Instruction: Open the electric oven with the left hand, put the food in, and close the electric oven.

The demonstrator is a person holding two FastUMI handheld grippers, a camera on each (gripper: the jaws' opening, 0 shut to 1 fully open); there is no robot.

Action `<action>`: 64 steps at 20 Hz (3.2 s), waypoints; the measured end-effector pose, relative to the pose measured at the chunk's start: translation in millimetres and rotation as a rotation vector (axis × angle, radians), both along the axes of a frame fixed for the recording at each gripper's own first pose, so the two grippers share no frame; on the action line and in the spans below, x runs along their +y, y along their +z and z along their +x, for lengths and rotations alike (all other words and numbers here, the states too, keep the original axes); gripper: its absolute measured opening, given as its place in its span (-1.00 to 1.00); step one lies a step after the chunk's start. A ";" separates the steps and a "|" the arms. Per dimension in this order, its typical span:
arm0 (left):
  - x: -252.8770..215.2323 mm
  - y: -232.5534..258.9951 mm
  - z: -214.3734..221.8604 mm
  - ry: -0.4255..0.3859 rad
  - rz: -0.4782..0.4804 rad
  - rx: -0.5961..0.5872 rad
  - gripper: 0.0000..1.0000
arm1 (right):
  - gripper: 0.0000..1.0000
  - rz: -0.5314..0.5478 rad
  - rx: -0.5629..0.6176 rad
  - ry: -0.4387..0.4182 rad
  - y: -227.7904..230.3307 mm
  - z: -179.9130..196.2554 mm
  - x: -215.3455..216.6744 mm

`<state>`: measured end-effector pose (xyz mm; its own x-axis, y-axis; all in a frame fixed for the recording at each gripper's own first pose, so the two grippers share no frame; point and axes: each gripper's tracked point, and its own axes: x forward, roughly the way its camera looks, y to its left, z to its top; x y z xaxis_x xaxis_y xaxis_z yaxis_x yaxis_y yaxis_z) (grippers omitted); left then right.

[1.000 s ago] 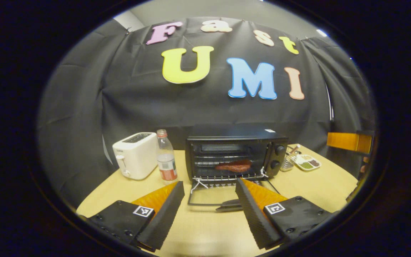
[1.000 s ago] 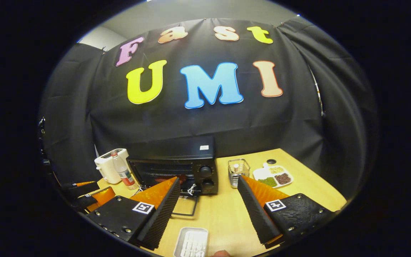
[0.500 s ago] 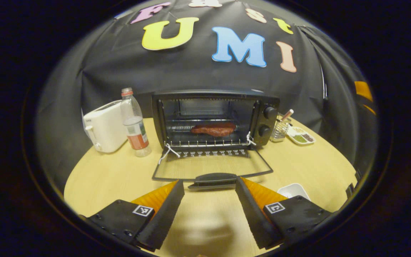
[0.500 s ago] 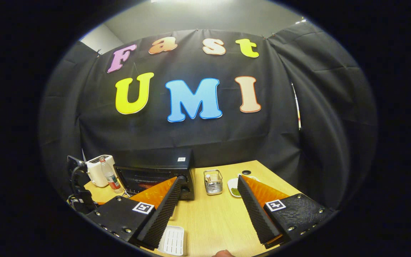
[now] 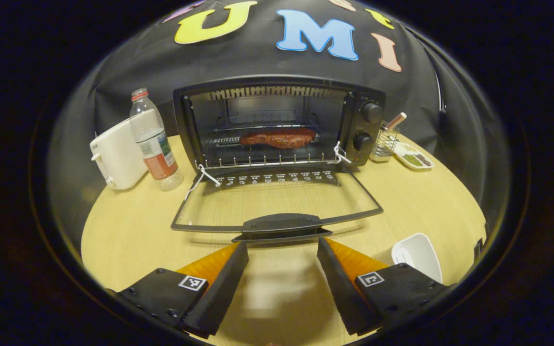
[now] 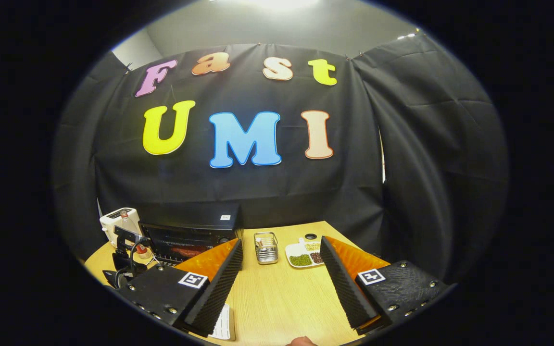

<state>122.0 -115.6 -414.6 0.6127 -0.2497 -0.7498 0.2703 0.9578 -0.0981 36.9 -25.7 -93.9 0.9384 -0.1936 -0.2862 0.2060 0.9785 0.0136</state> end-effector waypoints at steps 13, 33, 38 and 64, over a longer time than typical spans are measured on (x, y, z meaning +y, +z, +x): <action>4.5 -19.1 5.6 0.035 0.042 0.034 1.00 | 0.95 -0.014 -0.011 0.008 16.2 7.3 0.9; 9.5 76.1 30.5 0.016 0.040 -0.292 0.95 | 0.95 0.016 0.003 0.095 8.9 16.6 28.7; 5.4 88.2 47.4 -0.010 0.043 -0.351 1.00 | 0.95 0.013 0.007 0.081 7.5 18.0 27.3; 2.1 345.7 -106.4 0.200 -0.064 -0.740 0.98 | 0.95 0.058 -0.174 0.273 75.0 -28.8 -12.9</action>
